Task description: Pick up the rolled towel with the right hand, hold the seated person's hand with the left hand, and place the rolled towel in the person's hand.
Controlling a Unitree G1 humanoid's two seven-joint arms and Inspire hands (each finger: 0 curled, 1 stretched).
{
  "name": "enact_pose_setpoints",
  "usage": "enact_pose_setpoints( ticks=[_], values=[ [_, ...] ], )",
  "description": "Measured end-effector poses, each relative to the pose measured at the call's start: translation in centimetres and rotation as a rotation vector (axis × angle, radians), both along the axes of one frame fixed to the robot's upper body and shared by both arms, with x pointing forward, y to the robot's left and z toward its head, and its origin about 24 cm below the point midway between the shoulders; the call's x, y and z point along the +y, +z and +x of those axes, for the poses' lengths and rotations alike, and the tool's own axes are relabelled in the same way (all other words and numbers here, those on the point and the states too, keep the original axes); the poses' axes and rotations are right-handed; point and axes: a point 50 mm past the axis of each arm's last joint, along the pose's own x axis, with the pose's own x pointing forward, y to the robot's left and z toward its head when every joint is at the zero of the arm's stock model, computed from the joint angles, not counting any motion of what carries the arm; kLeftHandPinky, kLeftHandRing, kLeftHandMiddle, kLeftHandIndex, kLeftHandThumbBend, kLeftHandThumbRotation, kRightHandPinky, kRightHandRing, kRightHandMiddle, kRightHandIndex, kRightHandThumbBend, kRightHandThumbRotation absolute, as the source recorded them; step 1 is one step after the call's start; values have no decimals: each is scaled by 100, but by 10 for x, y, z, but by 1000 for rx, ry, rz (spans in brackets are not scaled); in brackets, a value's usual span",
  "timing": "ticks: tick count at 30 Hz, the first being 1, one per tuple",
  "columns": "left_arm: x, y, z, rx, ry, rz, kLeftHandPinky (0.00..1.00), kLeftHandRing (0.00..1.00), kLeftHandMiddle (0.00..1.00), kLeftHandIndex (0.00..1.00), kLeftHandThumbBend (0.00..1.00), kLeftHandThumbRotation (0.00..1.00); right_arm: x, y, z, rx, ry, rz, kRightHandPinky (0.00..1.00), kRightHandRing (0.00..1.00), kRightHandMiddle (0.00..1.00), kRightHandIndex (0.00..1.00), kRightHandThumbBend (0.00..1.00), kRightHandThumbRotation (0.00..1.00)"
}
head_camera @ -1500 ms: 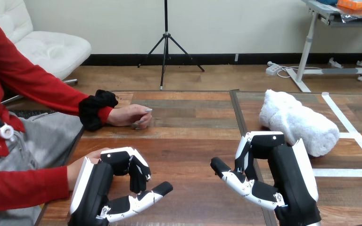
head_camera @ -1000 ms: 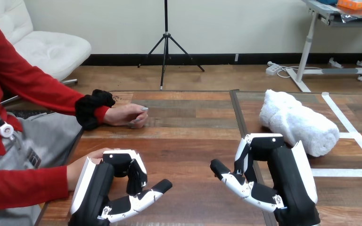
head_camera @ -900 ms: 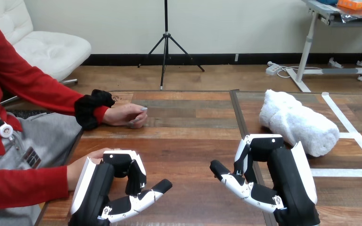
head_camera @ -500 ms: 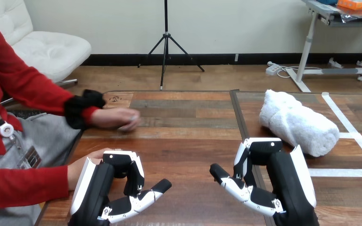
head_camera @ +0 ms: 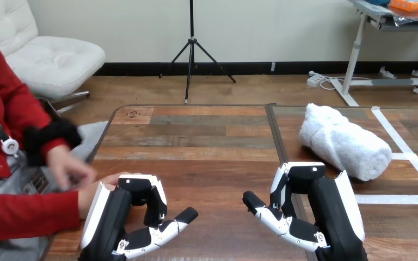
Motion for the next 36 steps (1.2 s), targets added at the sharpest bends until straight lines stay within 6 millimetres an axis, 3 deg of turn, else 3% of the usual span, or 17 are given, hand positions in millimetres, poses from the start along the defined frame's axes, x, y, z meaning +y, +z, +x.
enact_pose_setpoints(
  ticks=[9, 28, 34, 36],
  values=[
    [1, 2, -1, -15, -16, -52, 38, 41, 46, 49, 75, 22, 2, 0, 0, -7, -25, 15, 0, 3, 7, 6, 41, 0],
    [-1, -1, -2, -4, -44, -39, 36, 40, 46, 51, 71, 21, 3, -1, -1, -17, -32, 26, 3, 6, 11, 12, 46, 0],
    [-1, -1, -2, -4, -48, -37, 38, 42, 47, 52, 71, 24, 1, 0, -1, -13, -35, 49, 12, 16, 21, 24, 51, 0],
    [-1, -1, -1, -3, -49, -37, 40, 45, 49, 53, 71, 25, 0, 0, -1, -10, -32, 67, 24, 28, 32, 34, 54, 0]
  ],
)
